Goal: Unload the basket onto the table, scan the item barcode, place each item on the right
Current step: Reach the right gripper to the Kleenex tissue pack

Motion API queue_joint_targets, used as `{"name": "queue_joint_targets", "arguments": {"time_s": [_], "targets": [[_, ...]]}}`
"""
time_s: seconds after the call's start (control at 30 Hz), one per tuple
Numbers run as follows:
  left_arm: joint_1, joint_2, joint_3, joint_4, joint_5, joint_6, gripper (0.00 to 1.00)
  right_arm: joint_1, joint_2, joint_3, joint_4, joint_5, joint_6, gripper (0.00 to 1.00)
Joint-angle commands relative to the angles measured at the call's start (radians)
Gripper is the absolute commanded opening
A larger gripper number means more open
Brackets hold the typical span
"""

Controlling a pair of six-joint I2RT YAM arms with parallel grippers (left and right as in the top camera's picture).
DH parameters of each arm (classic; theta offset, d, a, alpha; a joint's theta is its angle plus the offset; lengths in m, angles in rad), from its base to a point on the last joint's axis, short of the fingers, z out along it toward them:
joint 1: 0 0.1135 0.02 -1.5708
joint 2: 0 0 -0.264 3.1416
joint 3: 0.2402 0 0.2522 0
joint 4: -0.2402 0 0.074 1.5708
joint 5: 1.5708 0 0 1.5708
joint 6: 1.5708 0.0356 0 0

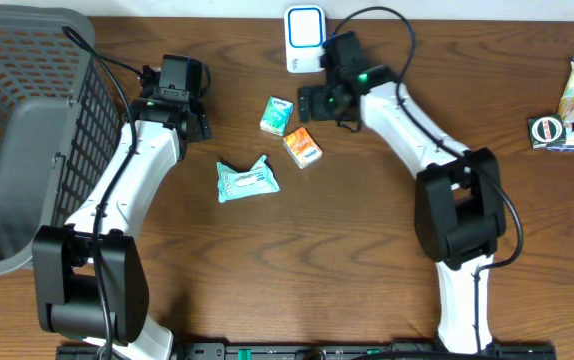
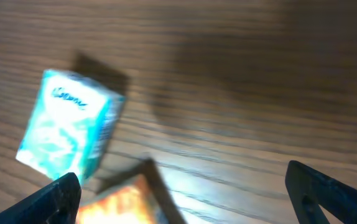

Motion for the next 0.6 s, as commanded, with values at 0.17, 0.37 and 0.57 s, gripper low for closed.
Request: {"name": "queue_joint_targets", "arguments": {"time_s": [0.17, 0.37, 0.57], "targets": [[0.001, -0.004, 0.012, -0.003, -0.013, 0.005, 0.98, 0.074, -0.016, -0.003, 0.040, 0.045, -0.011, 0.99], [0.001, -0.004, 0.012, -0.003, -0.013, 0.005, 0.98, 0.112, -0.016, -0.003, 0.067, 0.046, -0.011, 0.99], [0.001, -0.004, 0.012, -0.003, -0.013, 0.005, 0.98, 0.122, -0.016, -0.003, 0.077, 0.045, -0.011, 0.99]]}}
